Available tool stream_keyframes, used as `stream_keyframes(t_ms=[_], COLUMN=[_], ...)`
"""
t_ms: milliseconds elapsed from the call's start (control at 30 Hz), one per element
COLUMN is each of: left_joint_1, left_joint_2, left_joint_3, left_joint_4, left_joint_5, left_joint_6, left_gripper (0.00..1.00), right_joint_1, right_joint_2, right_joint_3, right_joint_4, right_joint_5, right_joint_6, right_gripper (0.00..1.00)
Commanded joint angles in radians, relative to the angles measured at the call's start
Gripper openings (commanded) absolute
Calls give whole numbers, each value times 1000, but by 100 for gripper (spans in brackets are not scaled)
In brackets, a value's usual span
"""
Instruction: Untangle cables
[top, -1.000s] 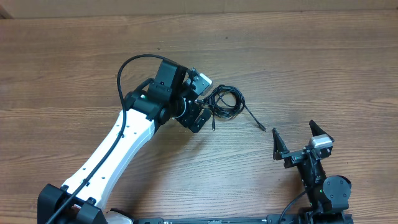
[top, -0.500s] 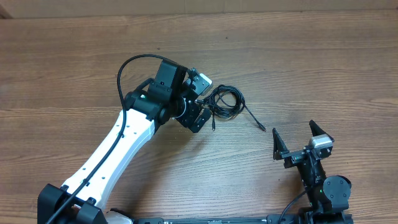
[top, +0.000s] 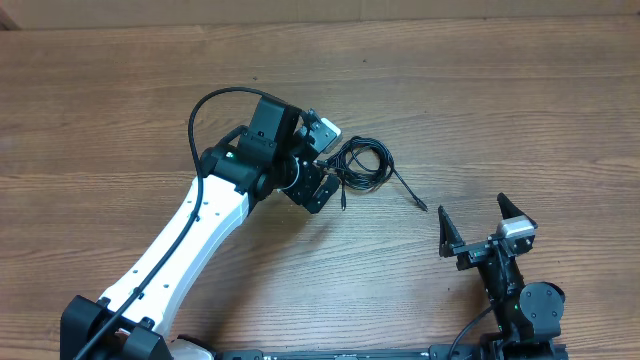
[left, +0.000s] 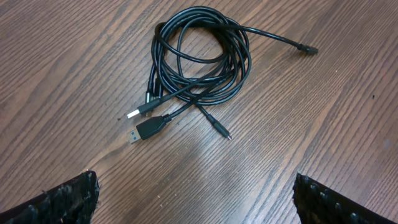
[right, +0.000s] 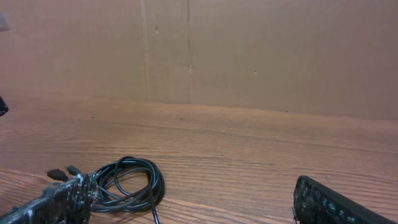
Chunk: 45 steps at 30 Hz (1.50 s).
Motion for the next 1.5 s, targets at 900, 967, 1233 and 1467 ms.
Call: stream_keyframes(t_ms=[900, 967, 1233, 1467], left_joint_1=[-3, -3, -10, -16], left_joint_2=[4, 4, 4, 8], left_joint_3=[21, 21, 32, 48], left_joint_4=[5, 5, -5, 11], left_joint_5=[2, 2, 17, 17], left_joint_6=[-19, -19, 38, 38], left_gripper=[99, 100, 100, 99], right_joint_1=[5, 5, 5, 5], right_joint_2=[-10, -10, -10, -10], right_joint_3=[-10, -10, -10, -10], right_joint_4=[3, 3, 3, 3], right_joint_5=[5, 5, 5, 5], right_joint_6=[4, 4, 4, 4], right_gripper=[100, 100, 100, 100])
